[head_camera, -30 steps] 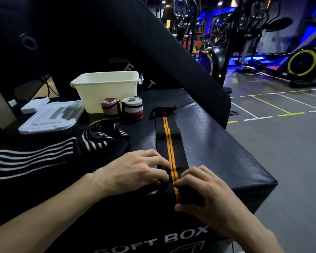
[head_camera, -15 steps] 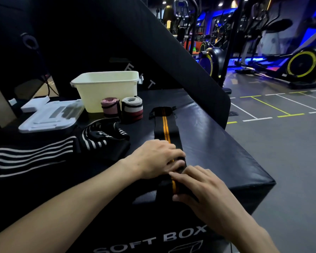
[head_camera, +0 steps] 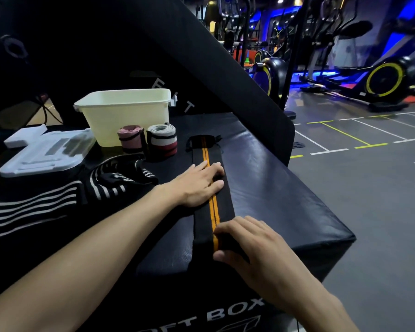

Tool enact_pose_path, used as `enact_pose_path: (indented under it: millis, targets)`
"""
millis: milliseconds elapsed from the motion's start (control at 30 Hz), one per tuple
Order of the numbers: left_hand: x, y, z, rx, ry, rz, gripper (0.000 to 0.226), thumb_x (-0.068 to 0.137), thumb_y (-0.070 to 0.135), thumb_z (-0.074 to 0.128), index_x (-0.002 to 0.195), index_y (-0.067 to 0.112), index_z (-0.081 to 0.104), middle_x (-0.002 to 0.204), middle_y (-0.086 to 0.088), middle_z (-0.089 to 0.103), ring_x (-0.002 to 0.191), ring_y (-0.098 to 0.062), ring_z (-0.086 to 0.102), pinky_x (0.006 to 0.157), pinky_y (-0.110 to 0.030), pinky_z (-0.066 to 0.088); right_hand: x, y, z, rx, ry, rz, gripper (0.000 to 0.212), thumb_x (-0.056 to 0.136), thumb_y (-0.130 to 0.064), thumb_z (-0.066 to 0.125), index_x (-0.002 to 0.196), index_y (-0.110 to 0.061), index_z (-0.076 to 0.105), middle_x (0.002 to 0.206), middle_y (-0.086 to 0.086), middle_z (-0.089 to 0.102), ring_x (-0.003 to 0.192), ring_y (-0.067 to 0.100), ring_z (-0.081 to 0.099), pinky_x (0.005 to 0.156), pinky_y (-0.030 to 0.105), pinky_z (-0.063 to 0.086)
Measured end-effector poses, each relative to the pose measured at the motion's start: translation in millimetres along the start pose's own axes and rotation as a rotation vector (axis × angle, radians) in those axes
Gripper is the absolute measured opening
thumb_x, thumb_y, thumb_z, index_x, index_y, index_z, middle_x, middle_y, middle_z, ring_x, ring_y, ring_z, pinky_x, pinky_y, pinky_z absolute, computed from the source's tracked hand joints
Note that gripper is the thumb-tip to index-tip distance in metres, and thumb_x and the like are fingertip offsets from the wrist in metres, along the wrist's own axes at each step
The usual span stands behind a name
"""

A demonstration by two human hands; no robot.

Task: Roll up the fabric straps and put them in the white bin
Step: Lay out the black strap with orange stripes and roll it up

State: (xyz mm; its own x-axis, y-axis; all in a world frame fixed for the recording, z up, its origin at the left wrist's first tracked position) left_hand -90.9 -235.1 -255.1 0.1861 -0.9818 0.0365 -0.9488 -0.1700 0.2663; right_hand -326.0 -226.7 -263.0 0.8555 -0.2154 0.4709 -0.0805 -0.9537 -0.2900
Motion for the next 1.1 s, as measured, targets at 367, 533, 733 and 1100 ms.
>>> enact_pose_path:
  millis: [367, 533, 733, 1100]
  targets:
    - [32.9, -28.7, -8.1, -0.018, -0.023, 0.235, 0.027, 0.102, 0.057, 0.045, 0.124, 0.052, 0.061, 0.148, 0.012, 0.048, 0.141, -0.017, 0.036, 0.121, -0.045, 0.023, 6.6, 3.9, 3.4, 0.028, 0.06, 0.002, 0.033, 0.103, -0.047, 0.046, 0.112, -0.021, 0.065, 0.108, -0.01, 0.056, 0.092, 0.011, 0.052, 0.079, 0.027, 0.046]
    - [42.1, -30.6, -6.6, -0.054, 0.046, 0.252, 0.035, 0.089, 0.075, 0.048, 0.111, 0.053, 0.062, 0.129, 0.025, 0.053, 0.127, -0.017, 0.046, 0.114, -0.047, 0.032, 15.3, 9.2, 9.8, -0.018, 0.104, -0.001, 0.039, 0.106, -0.046, 0.039, 0.111, -0.022, 0.069, 0.098, -0.01, 0.061, 0.083, 0.014, 0.056, 0.074, 0.031, 0.047]
    - [44.0, -25.3, -4.7, -0.067, 0.218, 0.359, 0.012, 0.096, 0.038, 0.069, 0.104, 0.031, 0.073, 0.126, 0.016, 0.066, 0.131, -0.014, 0.049, 0.117, -0.047, 0.029, 25.9, 13.3, 9.9, 0.018, 0.028, -0.001, 0.041, 0.108, -0.048, 0.03, 0.112, -0.028, 0.065, 0.097, -0.016, 0.062, 0.084, 0.011, 0.057, 0.078, 0.03, 0.04]
    - [42.6, -18.7, -3.2, -0.06, 0.114, 0.309, 0.017, 0.099, 0.047, 0.061, 0.107, 0.035, 0.069, 0.115, 0.015, 0.059, 0.114, -0.016, 0.039, 0.1, -0.036, 0.035, 13.0, 24.2, -11.6, 0.046, -0.031, -0.026, 0.03, 0.108, -0.045, 0.037, 0.112, -0.031, 0.062, 0.101, -0.02, 0.056, 0.09, 0.005, 0.055, 0.077, 0.027, 0.045]
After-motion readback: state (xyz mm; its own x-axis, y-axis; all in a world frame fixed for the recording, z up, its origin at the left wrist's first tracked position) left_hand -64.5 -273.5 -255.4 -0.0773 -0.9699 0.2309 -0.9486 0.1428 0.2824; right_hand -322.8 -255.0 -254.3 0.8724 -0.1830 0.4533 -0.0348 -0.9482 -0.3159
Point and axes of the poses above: each hand's wrist, its own x-axis towards the middle knuckle, its own z-axis out of the palm, y = z × x, the point moved 2 cm from there along x, towards the middle knuckle
